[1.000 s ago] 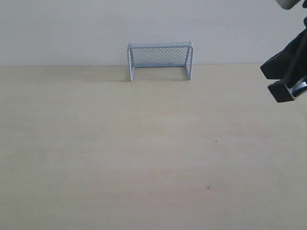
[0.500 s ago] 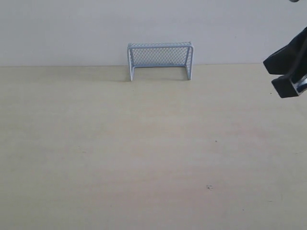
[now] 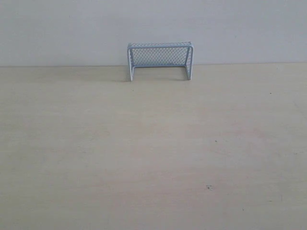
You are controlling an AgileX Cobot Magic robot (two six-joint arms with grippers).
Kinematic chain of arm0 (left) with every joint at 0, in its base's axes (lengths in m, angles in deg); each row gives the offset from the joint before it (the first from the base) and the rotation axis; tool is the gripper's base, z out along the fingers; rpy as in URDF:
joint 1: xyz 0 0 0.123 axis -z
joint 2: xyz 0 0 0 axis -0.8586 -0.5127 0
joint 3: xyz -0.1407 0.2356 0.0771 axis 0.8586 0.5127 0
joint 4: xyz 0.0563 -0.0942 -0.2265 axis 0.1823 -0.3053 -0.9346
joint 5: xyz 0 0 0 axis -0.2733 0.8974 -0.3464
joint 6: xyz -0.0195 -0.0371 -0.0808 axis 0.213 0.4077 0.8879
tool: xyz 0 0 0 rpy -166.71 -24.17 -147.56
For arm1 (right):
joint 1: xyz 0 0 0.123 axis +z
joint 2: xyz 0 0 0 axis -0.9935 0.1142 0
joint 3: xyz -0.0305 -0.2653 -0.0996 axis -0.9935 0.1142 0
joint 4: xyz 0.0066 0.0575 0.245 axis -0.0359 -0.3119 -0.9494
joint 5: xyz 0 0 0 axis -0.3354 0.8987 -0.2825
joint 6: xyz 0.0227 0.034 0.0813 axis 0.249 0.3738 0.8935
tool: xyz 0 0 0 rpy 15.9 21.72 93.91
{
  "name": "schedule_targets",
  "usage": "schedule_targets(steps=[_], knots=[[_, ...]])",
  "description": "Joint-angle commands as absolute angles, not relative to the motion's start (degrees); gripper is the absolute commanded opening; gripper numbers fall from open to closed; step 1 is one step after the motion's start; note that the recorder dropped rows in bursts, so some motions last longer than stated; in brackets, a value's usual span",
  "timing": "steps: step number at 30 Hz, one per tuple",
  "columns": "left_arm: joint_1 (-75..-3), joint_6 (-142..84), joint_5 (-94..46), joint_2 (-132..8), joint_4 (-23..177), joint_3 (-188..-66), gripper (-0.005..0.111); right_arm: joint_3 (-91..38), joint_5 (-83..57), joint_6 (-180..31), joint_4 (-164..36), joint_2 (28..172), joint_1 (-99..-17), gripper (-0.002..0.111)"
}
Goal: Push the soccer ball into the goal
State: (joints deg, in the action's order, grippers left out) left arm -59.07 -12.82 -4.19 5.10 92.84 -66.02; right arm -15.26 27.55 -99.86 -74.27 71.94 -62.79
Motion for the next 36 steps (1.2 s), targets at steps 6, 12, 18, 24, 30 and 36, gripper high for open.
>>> schedule_targets(steps=[6, 12, 18, 24, 30, 36], knots=[[-58.6, -12.3, -4.4, 4.8, 92.9, -66.3, 0.006, -6.3, 18.4, -99.4, -74.3, 66.0, -62.9, 0.000], [-58.6, -12.3, -4.4, 4.8, 92.9, -66.3, 0.006, -1.7, 13.9, -98.7, -74.4, 62.8, -62.9, 0.000], [-58.6, -12.3, -4.4, 4.8, 92.9, -66.3, 0.006, 1.4, 12.3, -94.5, -74.4, 60.8, -67.2, 0.000], [-58.6, -12.3, -4.4, 4.8, 92.9, -66.3, 0.006, 4.1, 11.5, -93.3, -74.5, 57.5, -71.0, 0.000], [-58.6, -12.3, -4.4, 4.8, 92.9, -66.3, 0.006, 8.0, 10.6, -91.9, -74.5, 53.3, -73.8, 0.000], [-58.6, -12.3, -4.4, 4.8, 92.9, -66.3, 0.006, 11.8, 8.9, -91.2, -74.5, 50.4, -75.6, 0.000]])
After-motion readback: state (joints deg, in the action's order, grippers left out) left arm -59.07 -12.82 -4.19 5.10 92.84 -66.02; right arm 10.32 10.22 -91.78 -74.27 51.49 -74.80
